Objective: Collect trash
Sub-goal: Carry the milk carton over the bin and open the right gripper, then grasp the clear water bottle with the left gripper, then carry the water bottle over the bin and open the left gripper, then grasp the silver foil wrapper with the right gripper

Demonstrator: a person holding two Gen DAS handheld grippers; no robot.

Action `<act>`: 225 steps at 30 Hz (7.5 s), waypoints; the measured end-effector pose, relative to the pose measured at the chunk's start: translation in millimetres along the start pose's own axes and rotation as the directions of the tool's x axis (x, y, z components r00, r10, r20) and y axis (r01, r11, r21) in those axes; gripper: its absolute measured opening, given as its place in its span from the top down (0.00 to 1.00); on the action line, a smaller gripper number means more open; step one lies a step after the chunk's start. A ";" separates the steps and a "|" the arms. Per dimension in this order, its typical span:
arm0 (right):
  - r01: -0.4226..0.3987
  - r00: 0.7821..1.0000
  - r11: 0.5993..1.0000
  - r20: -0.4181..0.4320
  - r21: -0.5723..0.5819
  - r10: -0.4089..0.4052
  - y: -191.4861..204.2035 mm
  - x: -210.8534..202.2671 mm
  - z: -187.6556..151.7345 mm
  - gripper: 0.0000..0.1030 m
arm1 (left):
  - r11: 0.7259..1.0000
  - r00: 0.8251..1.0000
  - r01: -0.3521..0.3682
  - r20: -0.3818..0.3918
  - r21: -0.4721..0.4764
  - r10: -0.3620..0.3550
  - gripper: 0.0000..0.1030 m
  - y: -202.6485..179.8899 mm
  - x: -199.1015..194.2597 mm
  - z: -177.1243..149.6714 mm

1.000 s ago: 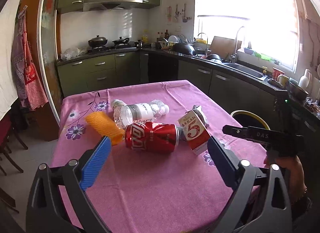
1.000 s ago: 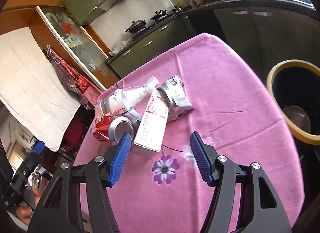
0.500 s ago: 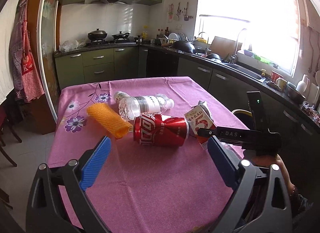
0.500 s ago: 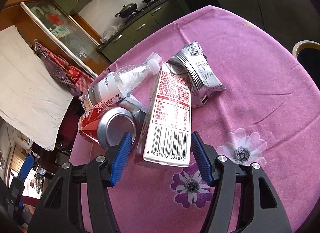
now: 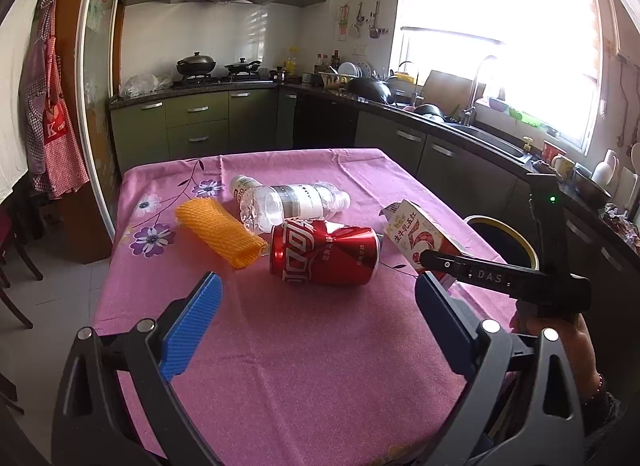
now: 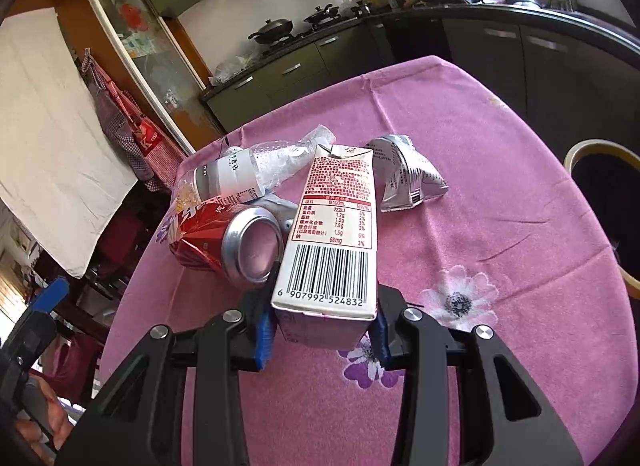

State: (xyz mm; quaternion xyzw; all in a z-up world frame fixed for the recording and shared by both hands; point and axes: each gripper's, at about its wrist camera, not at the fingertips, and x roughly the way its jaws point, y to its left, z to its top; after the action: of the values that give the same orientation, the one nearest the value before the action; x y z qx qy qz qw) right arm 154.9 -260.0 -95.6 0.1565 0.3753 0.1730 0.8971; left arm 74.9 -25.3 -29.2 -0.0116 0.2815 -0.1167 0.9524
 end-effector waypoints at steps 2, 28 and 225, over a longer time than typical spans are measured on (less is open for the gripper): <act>0.015 1.000 1.000 0.024 -0.025 -0.015 2.0 -13.8 -3.9 0.63 | 1.000 1.000 0.002 0.005 0.003 -0.002 0.10 -1.9 -2.4 -0.1; 0.543 0.838 0.833 -0.008 0.104 -0.545 -247.6 -54.0 43.5 0.63 | 0.999 0.998 -0.017 -0.055 0.031 0.019 0.09 -33.3 12.3 -3.4; 0.047 0.887 0.946 -0.422 -0.320 -0.186 -46.2 118.8 103.6 0.52 | 0.994 0.995 0.078 0.073 -0.072 -0.072 0.07 5.7 -4.0 32.8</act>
State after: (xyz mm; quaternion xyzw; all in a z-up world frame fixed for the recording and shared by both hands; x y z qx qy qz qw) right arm 317.4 -266.0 -118.8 -0.0487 0.5494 0.2045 0.8087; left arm 90.5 -20.3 0.0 -0.0619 0.2515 -0.1414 0.9555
